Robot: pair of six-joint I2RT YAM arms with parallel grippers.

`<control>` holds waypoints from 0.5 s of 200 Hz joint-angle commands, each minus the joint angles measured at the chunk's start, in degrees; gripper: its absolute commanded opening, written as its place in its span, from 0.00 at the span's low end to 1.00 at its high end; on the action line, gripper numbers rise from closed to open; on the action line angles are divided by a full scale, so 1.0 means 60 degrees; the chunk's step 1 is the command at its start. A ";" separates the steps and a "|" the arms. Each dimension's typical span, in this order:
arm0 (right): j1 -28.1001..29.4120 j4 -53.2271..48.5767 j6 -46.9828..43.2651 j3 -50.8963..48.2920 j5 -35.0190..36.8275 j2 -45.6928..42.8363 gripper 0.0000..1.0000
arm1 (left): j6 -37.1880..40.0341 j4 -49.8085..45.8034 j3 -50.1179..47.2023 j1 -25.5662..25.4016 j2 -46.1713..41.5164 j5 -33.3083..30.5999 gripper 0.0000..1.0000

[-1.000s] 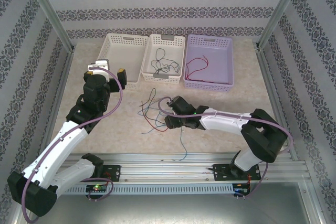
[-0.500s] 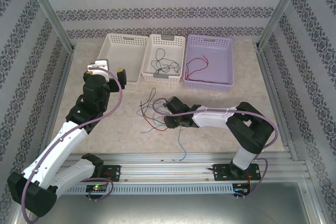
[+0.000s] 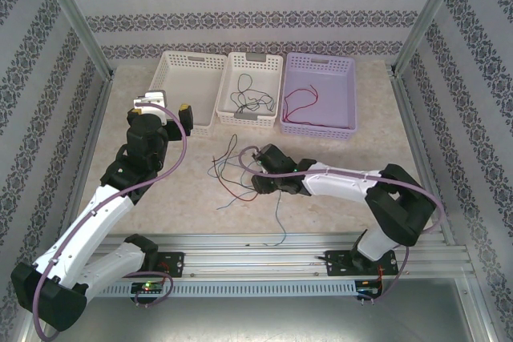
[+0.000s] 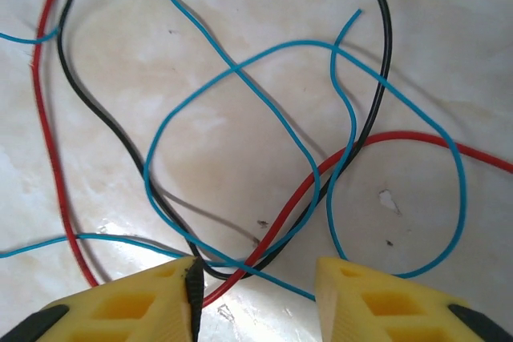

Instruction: Untangle the cables

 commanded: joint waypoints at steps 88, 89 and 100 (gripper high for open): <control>-0.0306 0.0308 -0.0264 -0.0646 -0.0087 0.0619 0.45 | 0.0178 0.0305 -0.0130 -0.0095 -0.0260 -0.0191 1.00; -0.0308 0.0304 -0.0266 -0.0641 -0.0088 0.0648 0.45 | 0.0178 0.0311 -0.0130 -0.0091 -0.0261 -0.0191 1.00; -0.0339 0.0295 -0.0294 -0.0580 -0.0017 0.0841 0.45 | 0.0178 0.0316 -0.0144 -0.0091 -0.0254 -0.0201 1.00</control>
